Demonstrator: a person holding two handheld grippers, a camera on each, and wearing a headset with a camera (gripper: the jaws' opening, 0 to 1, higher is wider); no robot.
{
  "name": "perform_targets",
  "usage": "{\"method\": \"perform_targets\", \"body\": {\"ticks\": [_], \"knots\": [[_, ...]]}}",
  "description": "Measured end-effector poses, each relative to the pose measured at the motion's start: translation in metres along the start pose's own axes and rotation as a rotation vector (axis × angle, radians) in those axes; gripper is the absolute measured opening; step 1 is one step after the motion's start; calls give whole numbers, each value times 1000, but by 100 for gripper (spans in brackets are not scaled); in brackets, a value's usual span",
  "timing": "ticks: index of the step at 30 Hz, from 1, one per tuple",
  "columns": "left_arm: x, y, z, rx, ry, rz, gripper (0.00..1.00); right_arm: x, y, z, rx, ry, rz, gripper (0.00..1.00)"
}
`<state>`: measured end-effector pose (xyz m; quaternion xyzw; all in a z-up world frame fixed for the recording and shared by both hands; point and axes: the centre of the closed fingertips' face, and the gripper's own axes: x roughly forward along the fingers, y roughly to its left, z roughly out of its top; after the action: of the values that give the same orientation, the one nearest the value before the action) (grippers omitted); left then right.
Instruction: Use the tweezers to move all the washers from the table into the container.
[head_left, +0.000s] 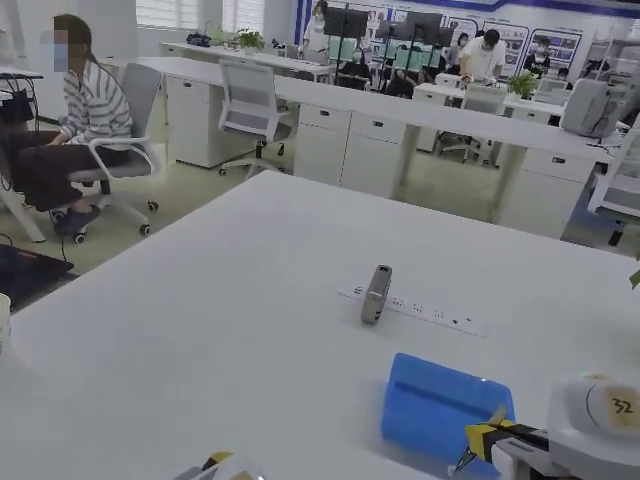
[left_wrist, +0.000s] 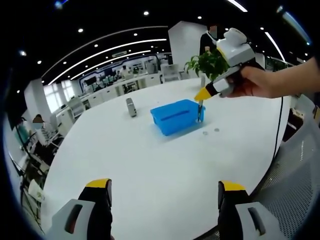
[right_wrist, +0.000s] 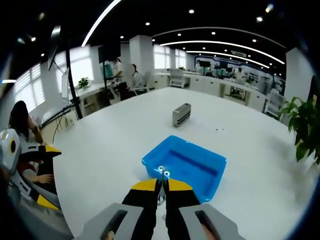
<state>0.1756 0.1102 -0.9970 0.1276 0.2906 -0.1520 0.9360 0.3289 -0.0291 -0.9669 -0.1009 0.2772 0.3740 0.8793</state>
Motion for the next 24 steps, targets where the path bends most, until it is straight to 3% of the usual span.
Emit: {"method": "perform_targets", "body": {"ticks": [16,24], "knots": [[-1,2,2,1,-10,10,90,0,-11,18,-20,-26,-8,1],[-1,-3,3,21,-16,-7,92,4,-20,29,-22,-40,-22,1]]}}
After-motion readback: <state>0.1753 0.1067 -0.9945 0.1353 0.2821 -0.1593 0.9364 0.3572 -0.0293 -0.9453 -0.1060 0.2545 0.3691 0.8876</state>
